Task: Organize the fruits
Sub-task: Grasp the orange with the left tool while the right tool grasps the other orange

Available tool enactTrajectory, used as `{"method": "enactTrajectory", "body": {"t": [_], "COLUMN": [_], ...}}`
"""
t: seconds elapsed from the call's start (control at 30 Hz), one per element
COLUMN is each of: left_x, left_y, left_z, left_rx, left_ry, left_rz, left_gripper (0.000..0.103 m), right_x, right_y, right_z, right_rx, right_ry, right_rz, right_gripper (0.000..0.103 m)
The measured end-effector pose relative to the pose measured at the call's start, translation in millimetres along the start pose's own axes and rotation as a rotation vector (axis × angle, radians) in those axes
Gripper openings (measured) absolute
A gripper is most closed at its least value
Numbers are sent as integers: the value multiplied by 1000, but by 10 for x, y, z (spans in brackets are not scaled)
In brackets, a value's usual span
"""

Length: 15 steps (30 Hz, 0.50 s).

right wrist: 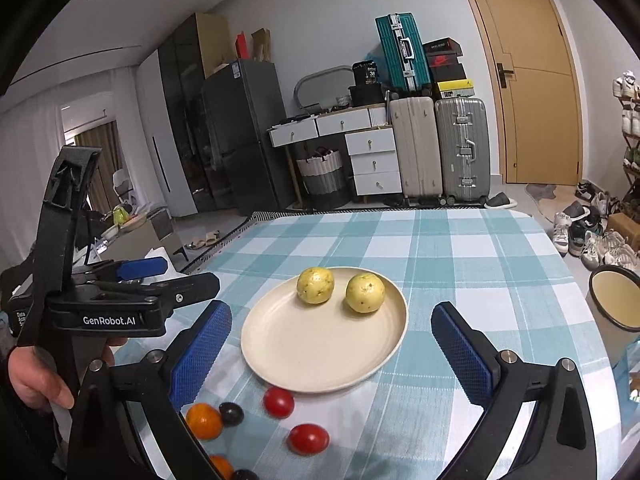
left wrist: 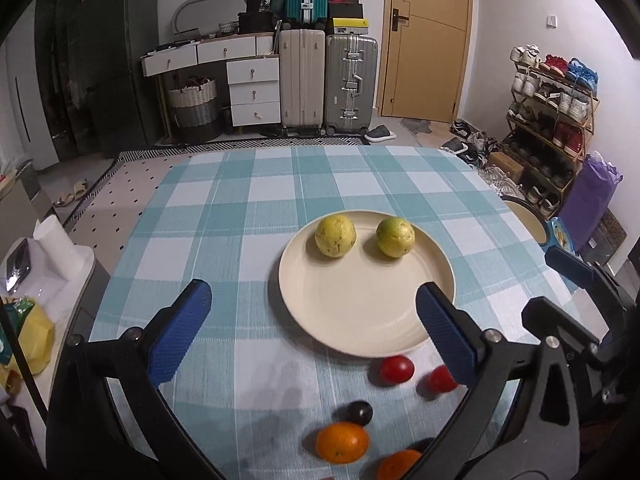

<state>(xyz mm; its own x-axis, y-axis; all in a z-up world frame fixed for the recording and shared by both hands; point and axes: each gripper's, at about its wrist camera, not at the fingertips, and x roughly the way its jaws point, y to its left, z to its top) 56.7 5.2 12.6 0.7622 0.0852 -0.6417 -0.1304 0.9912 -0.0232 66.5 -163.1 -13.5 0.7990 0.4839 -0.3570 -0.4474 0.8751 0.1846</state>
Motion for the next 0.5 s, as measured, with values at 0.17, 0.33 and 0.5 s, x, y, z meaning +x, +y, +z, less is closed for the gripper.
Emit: {"method": "enactTrajectory", "body": {"t": [0.17, 0.33, 0.5], "left_x": [-63, -34, 3], "left_y": [43, 181, 337], "left_z": [-145, -327, -523], "left_rx": [-22, -42, -75], "left_ry": [14, 71, 118], "left_rz": [-11, -40, -43], "left_gripper": [102, 102, 102], "right_x": [-29, -36, -41], "right_y": [56, 81, 92], "right_z": [-114, -260, -398], "right_rx": [3, 9, 24], "right_ry": [31, 68, 94], "right_rz": [3, -7, 5], "right_gripper": [102, 102, 102]}}
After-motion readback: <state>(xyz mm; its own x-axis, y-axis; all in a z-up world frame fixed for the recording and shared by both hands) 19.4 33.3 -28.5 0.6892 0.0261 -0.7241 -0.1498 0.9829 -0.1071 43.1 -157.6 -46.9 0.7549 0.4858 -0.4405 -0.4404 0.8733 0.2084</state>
